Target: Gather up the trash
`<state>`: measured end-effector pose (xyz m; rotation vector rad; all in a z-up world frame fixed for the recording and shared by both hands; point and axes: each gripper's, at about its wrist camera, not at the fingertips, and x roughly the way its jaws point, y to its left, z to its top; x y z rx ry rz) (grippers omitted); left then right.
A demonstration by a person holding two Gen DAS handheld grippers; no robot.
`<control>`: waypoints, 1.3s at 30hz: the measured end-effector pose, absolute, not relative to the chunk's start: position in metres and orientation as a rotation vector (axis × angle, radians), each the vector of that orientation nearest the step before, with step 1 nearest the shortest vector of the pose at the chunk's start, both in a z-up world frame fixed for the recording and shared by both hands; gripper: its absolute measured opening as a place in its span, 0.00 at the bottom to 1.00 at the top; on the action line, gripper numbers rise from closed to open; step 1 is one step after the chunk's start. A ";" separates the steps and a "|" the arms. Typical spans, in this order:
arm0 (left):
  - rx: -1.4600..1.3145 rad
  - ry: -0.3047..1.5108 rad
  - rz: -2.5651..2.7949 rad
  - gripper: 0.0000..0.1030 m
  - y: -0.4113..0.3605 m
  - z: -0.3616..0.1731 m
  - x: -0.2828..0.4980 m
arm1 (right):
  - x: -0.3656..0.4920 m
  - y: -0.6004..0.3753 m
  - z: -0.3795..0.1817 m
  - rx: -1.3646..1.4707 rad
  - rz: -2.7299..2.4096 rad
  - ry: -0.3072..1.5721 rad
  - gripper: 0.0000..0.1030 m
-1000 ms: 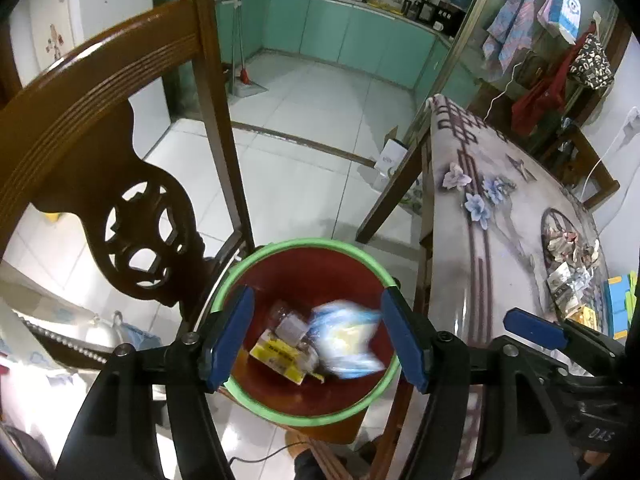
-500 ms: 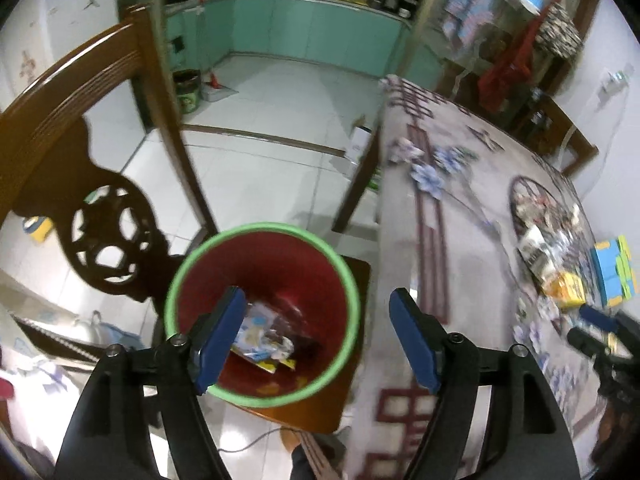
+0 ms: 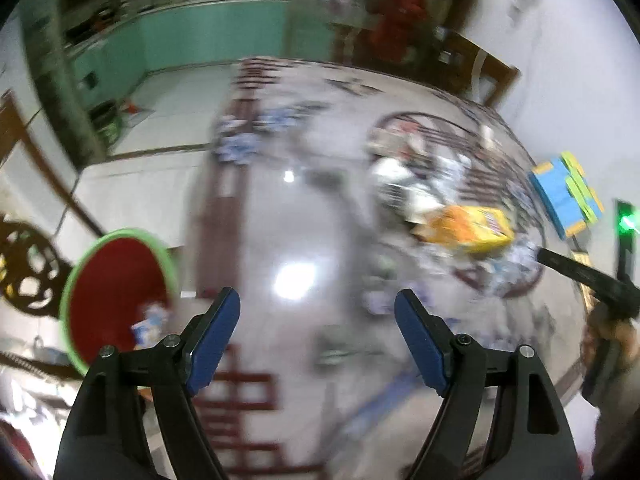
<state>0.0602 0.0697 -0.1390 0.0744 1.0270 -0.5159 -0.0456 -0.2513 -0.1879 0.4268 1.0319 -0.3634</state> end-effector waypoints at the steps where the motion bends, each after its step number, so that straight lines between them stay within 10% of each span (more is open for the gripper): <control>1: 0.084 1.025 -0.536 0.78 0.057 -0.139 0.054 | -0.045 -0.260 -0.195 0.451 -0.355 1.036 0.59; 4: 0.111 1.041 -0.598 0.78 0.017 -0.144 0.042 | -0.035 -0.276 -0.215 0.455 -0.321 1.077 0.59; 7: 0.147 1.069 -0.665 0.78 -0.022 -0.152 0.031 | -0.028 -0.288 -0.229 0.518 -0.206 1.099 0.35; 16: 0.372 1.083 -0.794 0.77 -0.110 -0.193 0.011 | -0.051 -0.317 -0.195 0.489 -0.166 0.999 0.33; 28: 0.342 1.197 -0.787 0.16 -0.122 -0.213 0.016 | -0.062 -0.324 -0.185 0.492 -0.108 1.007 0.33; 39: 0.241 1.111 -0.700 0.10 -0.089 -0.163 0.019 | -0.050 -0.288 -0.164 0.399 -0.043 0.971 0.33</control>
